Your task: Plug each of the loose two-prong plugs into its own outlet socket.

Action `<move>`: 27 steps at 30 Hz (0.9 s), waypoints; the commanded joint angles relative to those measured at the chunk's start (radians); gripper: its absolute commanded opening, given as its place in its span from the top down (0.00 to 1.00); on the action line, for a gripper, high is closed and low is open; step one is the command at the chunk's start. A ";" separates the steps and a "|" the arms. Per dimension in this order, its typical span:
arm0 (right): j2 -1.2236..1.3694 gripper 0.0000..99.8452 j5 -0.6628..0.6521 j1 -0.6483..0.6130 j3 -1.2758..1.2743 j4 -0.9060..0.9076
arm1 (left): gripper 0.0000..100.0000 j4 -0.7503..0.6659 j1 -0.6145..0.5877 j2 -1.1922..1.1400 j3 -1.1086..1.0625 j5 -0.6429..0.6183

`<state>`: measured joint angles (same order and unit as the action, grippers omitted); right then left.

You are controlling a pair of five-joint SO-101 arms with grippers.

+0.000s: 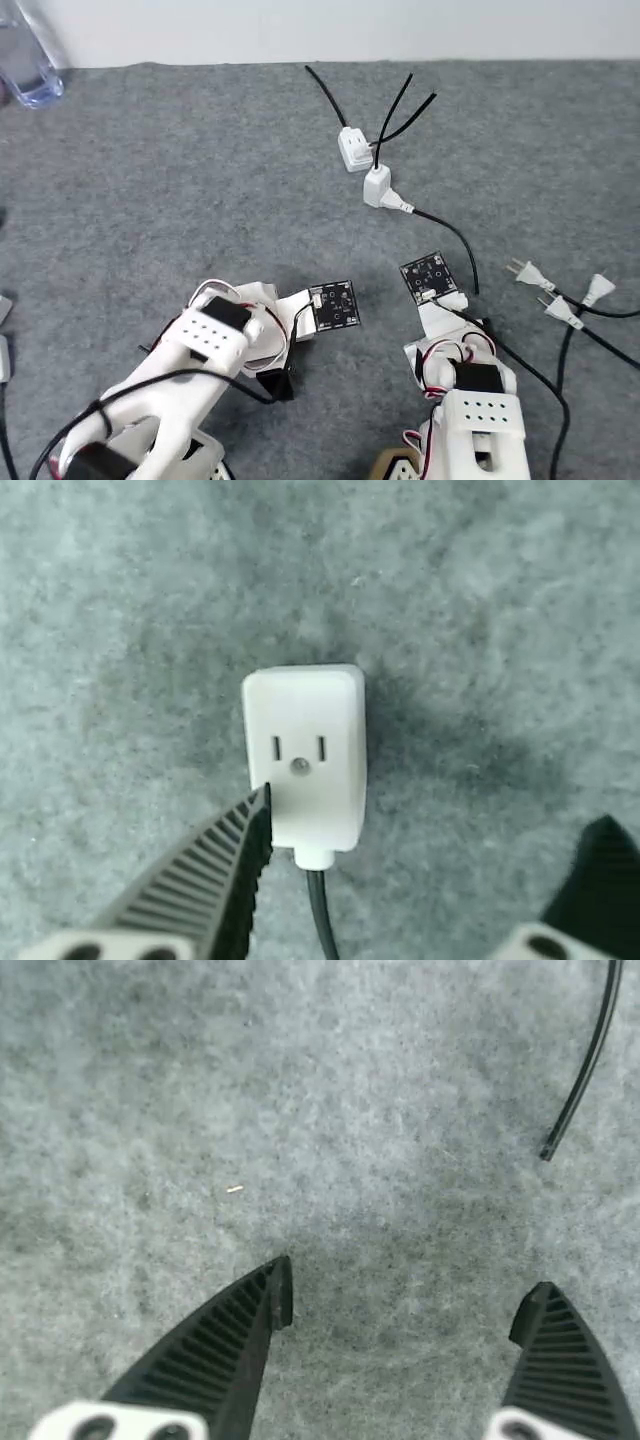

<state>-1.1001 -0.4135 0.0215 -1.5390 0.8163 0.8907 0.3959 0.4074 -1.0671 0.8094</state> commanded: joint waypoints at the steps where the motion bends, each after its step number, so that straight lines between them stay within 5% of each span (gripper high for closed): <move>1: -0.010 0.66 0.009 0.001 0.012 -0.022 | 0.63 0.075 -0.008 -0.141 0.142 0.009; 8: -0.010 0.66 0.009 0.001 0.012 -0.022 | 0.65 0.259 -0.028 -0.453 0.432 0.008; 27: -0.010 0.66 0.009 0.001 0.012 -0.022 | 0.65 0.331 -0.029 -0.255 0.533 0.011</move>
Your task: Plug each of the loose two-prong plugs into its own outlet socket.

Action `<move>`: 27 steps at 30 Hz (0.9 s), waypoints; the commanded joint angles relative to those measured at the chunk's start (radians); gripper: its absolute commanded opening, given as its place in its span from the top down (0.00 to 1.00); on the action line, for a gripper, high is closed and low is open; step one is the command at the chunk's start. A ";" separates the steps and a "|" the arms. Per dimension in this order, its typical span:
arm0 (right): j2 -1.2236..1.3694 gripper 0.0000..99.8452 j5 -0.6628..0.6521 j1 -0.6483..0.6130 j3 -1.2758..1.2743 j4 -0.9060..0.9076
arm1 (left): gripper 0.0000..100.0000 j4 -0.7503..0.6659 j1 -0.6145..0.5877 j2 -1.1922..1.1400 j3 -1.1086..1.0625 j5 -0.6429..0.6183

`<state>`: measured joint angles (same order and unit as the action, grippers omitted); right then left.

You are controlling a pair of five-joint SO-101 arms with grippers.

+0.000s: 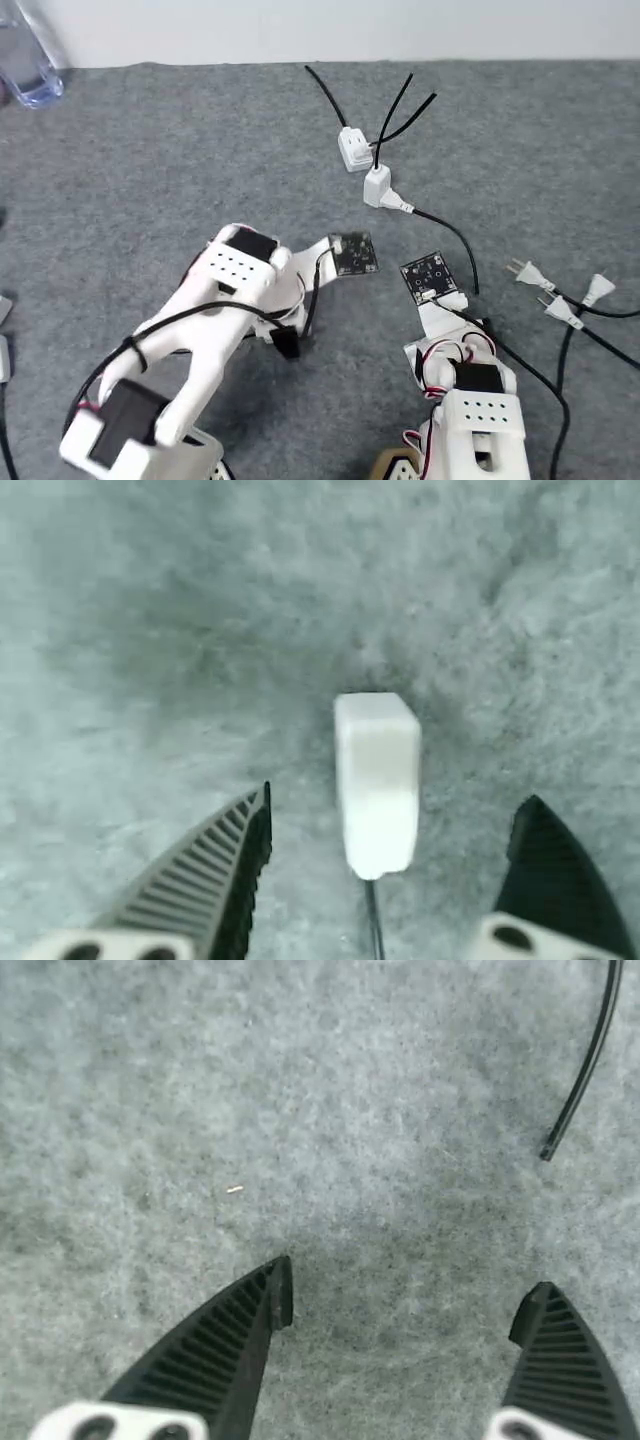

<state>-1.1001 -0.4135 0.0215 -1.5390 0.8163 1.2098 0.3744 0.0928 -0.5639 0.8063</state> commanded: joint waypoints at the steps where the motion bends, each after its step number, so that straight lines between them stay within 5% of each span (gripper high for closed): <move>1: -0.010 0.66 0.009 0.001 0.012 -0.022 | 0.65 -0.003 -0.009 0.058 0.019 0.014; 12: -0.010 0.66 0.009 0.001 0.012 -0.022 | 0.65 -0.169 -0.043 -0.098 -0.018 0.014; 27: -0.010 0.66 0.009 -0.001 0.012 -0.022 | 0.65 -0.166 -0.132 -0.310 0.200 0.014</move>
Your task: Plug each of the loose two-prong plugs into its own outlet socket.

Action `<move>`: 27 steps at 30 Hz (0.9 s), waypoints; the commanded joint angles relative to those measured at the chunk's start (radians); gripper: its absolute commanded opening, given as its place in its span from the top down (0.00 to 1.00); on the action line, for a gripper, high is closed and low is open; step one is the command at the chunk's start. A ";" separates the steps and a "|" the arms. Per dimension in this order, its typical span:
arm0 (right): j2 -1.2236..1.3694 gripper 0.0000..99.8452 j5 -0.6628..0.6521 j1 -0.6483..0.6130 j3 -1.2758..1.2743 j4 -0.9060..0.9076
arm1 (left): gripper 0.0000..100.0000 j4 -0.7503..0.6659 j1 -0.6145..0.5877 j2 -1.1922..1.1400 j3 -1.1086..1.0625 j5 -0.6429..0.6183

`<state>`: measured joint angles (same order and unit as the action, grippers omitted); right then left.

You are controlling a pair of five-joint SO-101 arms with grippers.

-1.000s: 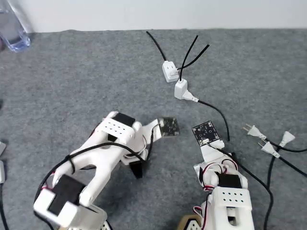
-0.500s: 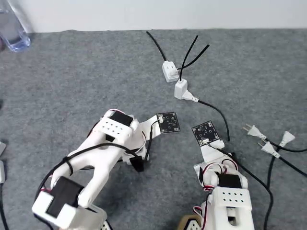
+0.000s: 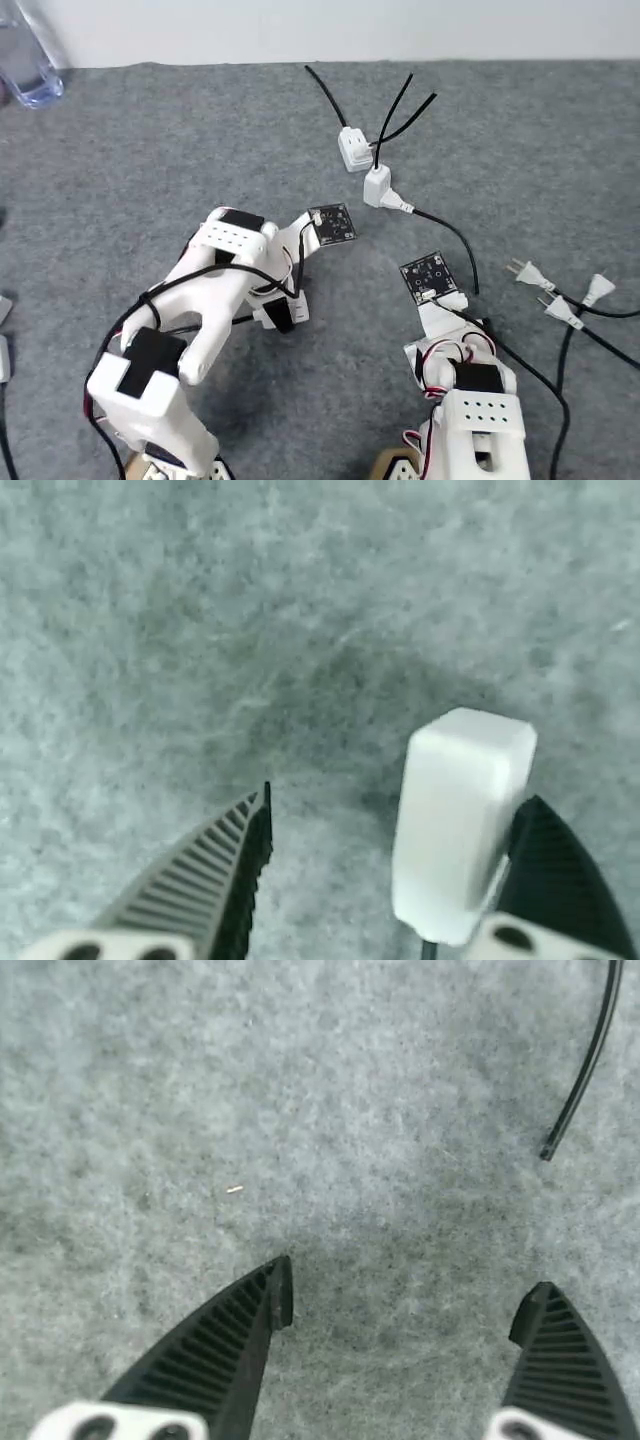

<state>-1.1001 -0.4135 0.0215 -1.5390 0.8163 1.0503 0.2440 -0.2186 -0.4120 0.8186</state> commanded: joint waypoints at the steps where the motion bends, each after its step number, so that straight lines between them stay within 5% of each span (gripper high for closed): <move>1: -0.010 0.66 0.009 -0.001 0.012 -0.022 | 0.65 -0.006 -0.002 0.005 0.051 0.002; 10: -0.010 0.66 0.009 -0.022 0.009 -0.022 | 0.65 0.199 -0.008 -0.002 0.262 0.003; 18: -0.010 0.66 0.009 -0.022 0.009 -0.022 | 0.65 0.226 -0.006 -0.011 0.286 0.002; 27: -0.010 0.66 0.009 -0.021 0.009 -0.022 | 0.65 0.476 0.031 0.345 0.331 -0.029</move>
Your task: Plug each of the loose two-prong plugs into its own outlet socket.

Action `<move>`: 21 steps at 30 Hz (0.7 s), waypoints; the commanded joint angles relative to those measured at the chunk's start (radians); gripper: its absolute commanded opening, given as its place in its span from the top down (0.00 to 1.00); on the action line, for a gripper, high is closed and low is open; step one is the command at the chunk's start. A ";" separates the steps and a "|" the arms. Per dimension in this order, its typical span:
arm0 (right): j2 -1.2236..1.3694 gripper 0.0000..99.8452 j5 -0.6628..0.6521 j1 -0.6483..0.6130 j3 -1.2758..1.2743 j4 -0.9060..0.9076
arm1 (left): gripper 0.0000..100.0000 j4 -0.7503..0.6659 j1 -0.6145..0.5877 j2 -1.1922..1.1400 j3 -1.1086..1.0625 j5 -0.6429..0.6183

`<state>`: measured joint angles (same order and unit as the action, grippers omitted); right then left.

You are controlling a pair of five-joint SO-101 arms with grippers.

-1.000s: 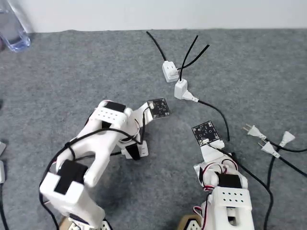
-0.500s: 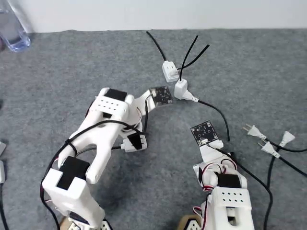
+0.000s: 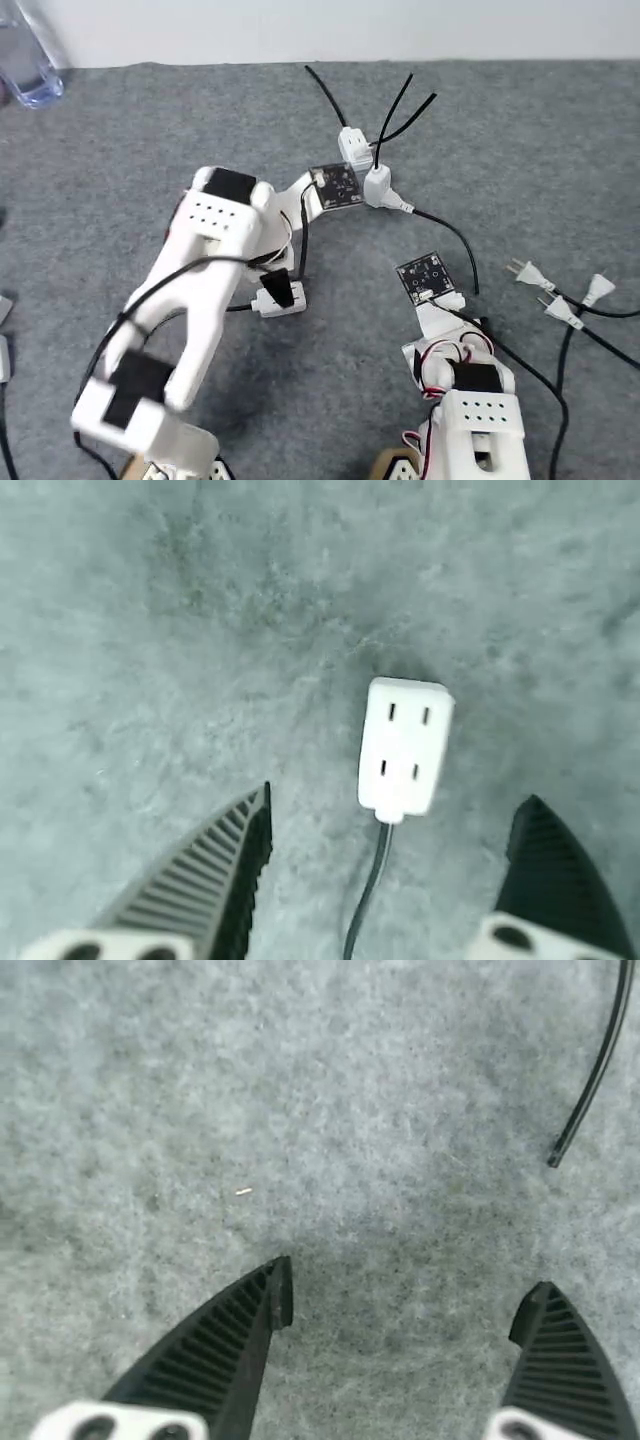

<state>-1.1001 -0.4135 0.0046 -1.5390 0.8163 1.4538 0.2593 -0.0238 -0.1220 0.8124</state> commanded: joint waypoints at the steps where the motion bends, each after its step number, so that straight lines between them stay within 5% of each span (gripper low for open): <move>1: -0.010 0.66 0.009 -0.004 0.009 -0.022 | 0.65 0.094 0.017 0.195 0.041 -0.046; 12: -0.010 0.66 0.017 -0.002 0.020 -0.022 | 0.65 0.192 -0.049 0.466 0.010 -0.249; 21: -0.010 0.66 0.078 0.016 0.209 0.028 | 0.65 0.164 -0.261 0.545 -0.010 -0.509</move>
<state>-1.1001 -0.3537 0.0138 -1.4484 0.8209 1.6379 0.0675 0.4764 -0.1250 0.3844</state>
